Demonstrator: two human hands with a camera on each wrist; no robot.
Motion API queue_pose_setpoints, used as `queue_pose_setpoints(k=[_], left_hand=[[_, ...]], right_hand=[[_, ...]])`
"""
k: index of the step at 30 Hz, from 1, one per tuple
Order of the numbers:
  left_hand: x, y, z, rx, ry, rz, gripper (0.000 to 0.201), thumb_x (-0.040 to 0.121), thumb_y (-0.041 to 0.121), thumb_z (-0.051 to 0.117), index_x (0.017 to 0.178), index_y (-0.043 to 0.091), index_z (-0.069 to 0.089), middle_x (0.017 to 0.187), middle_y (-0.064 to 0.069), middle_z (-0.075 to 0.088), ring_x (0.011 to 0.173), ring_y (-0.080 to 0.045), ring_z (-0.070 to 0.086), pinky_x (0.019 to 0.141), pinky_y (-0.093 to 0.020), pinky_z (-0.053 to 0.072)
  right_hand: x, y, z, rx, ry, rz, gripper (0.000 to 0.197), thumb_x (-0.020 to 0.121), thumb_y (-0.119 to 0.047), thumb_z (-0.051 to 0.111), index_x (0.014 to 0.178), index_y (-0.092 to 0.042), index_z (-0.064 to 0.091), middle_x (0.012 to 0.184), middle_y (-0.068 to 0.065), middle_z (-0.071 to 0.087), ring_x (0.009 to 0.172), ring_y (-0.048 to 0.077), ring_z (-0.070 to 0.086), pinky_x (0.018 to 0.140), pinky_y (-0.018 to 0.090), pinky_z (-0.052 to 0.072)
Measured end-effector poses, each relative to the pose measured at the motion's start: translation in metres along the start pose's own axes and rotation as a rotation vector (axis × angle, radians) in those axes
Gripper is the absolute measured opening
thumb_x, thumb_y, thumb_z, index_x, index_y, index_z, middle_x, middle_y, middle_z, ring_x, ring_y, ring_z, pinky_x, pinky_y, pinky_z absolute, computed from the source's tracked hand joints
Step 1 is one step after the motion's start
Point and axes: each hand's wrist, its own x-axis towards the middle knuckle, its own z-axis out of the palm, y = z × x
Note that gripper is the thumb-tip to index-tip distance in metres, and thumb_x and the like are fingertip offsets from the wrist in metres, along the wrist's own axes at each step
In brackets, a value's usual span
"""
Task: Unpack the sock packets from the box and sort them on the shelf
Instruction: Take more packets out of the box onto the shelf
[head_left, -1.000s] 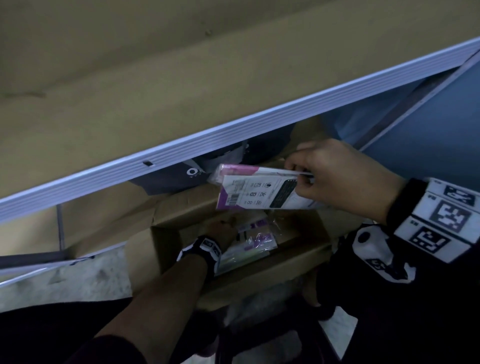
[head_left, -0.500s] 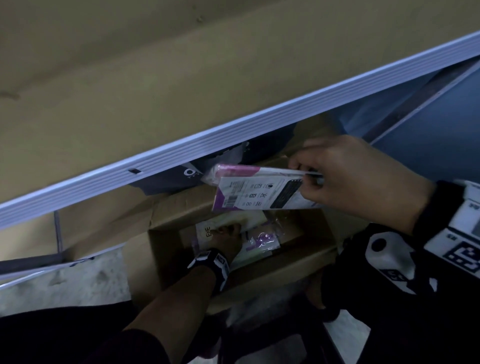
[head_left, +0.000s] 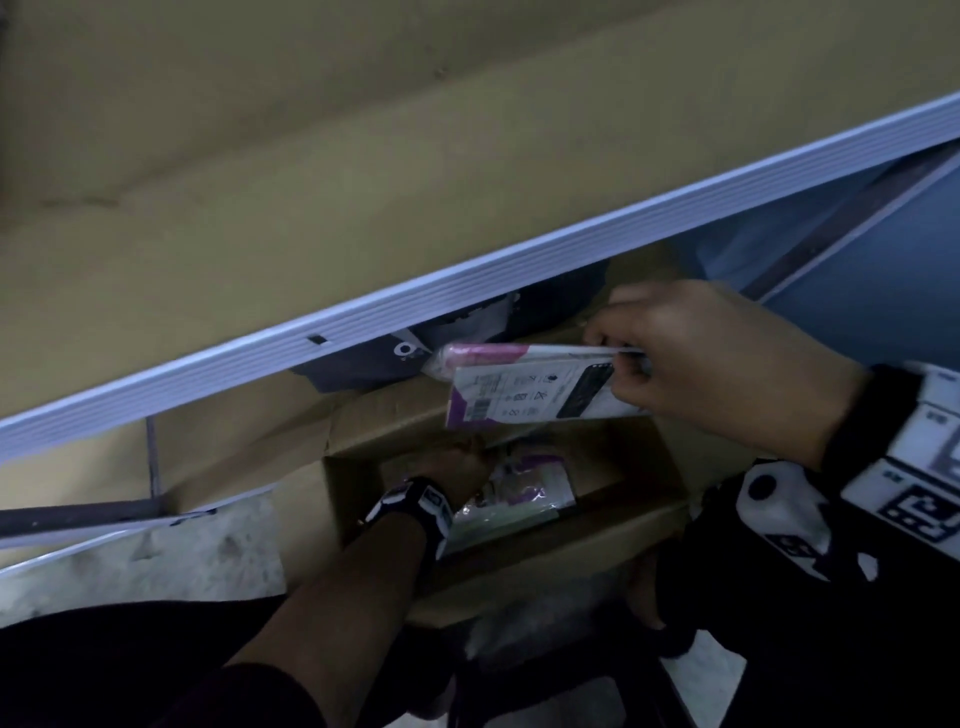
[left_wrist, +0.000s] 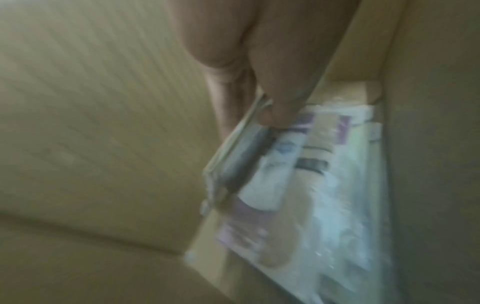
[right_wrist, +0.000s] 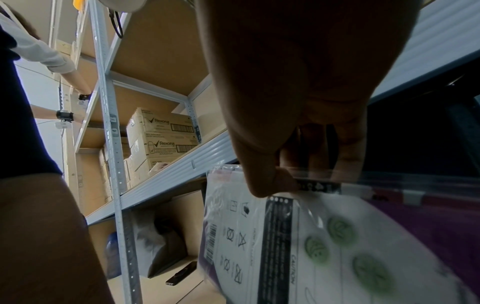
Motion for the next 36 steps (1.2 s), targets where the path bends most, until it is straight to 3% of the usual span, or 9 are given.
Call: queue_pose_setpoints(k=[3, 6, 9, 15, 20, 23, 26, 29, 36], left_hand=[[-0.016, 0.001, -0.023, -0.137, -0.012, -0.005, 0.046, 0.102, 0.032, 0.032, 0.145, 0.019, 0.038, 0.151, -0.010, 0.039, 0.138, -0.026, 0.038, 0.114, -0.034, 0.027], [-0.032, 0.009, -0.037, -0.069, 0.072, 0.045, 0.056, 0.101, 0.032, 0.028, 0.151, 0.014, 0.012, 0.151, -0.020, 0.034, 0.136, -0.034, 0.039, 0.113, -0.045, 0.033], [-0.051, 0.010, -0.055, -0.036, 0.031, -0.055, 0.047, 0.101, 0.029, 0.036, 0.145, 0.012, 0.036, 0.143, -0.015, 0.047, 0.128, -0.032, 0.047, 0.107, -0.040, 0.039], [-0.117, 0.006, -0.099, -0.189, 0.143, -0.085, 0.061, 0.085, 0.005, 0.052, 0.141, 0.027, 0.044, 0.134, -0.009, 0.055, 0.120, -0.033, 0.054, 0.097, -0.038, 0.046], [-0.191, -0.003, -0.144, -0.430, 0.297, -0.107, 0.037, 0.084, 0.005, 0.064, 0.120, 0.012, 0.065, 0.120, -0.006, 0.066, 0.103, -0.017, 0.060, 0.079, -0.014, 0.038], [-0.241, -0.009, -0.168, -0.519, 0.373, -0.123, 0.035, 0.080, 0.005, 0.066, 0.114, 0.012, 0.068, 0.106, -0.004, 0.070, 0.085, -0.010, 0.058, 0.071, -0.019, 0.043], [-0.294, -0.023, -0.184, -0.596, 0.520, -0.133, 0.028, 0.078, 0.003, 0.069, 0.099, 0.020, 0.068, 0.084, 0.004, 0.070, 0.067, 0.002, 0.057, 0.065, -0.015, 0.045], [-0.344, -0.046, -0.198, -0.703, 0.761, -0.215, 0.032, 0.079, 0.002, 0.071, 0.101, 0.025, 0.066, 0.073, 0.022, 0.063, 0.060, 0.009, 0.055, 0.062, -0.007, 0.040], [-0.414, -0.099, -0.218, -1.144, 1.336, -0.356, 0.026, 0.076, 0.013, 0.072, 0.101, 0.017, 0.067, 0.079, 0.009, 0.070, 0.068, 0.000, 0.062, 0.070, -0.017, 0.050]], right_hand=[[-0.002, -0.010, -0.003, -0.016, 0.003, -0.012, 0.027, 0.072, -0.029, 0.038, 0.082, -0.023, 0.062, 0.083, -0.006, 0.054, 0.071, 0.021, 0.058, 0.059, 0.041, 0.051], [-0.008, -0.020, -0.007, 0.001, 0.019, -0.011, 0.023, 0.072, -0.026, 0.044, 0.083, -0.023, 0.064, 0.083, -0.005, 0.056, 0.072, 0.021, 0.059, 0.061, 0.041, 0.052], [-0.018, -0.032, -0.018, -0.018, 0.054, -0.034, 0.017, 0.074, -0.017, 0.056, 0.085, -0.021, 0.067, 0.081, -0.006, 0.057, 0.072, 0.018, 0.059, 0.063, 0.038, 0.052], [-0.030, -0.076, -0.062, -0.055, 0.177, -0.112, 0.017, 0.072, -0.009, 0.063, 0.084, -0.018, 0.069, 0.079, -0.001, 0.062, 0.072, 0.016, 0.056, 0.065, 0.033, 0.047], [-0.029, -0.128, -0.093, -0.007, 0.301, -0.176, 0.022, 0.072, -0.009, 0.065, 0.090, -0.018, 0.072, 0.079, 0.000, 0.069, 0.069, 0.014, 0.059, 0.065, 0.029, 0.047], [-0.027, -0.162, -0.102, 0.063, 0.349, -0.226, 0.022, 0.072, -0.008, 0.066, 0.091, -0.017, 0.074, 0.074, -0.003, 0.070, 0.064, 0.007, 0.060, 0.065, 0.027, 0.051], [-0.015, -0.194, -0.107, 0.131, 0.421, -0.275, 0.022, 0.071, -0.007, 0.065, 0.091, -0.012, 0.074, 0.074, 0.001, 0.070, 0.065, 0.012, 0.062, 0.068, 0.029, 0.053], [0.007, -0.219, -0.113, 0.334, 0.460, -0.269, 0.016, 0.074, -0.003, 0.064, 0.086, -0.011, 0.071, 0.066, -0.003, 0.063, 0.053, 0.001, 0.051, 0.058, 0.018, 0.044], [0.066, -0.267, -0.120, 0.613, 0.533, -0.200, 0.004, 0.080, -0.001, 0.065, 0.084, 0.000, 0.065, 0.068, -0.001, 0.054, 0.062, 0.009, 0.047, 0.062, 0.022, 0.041]])
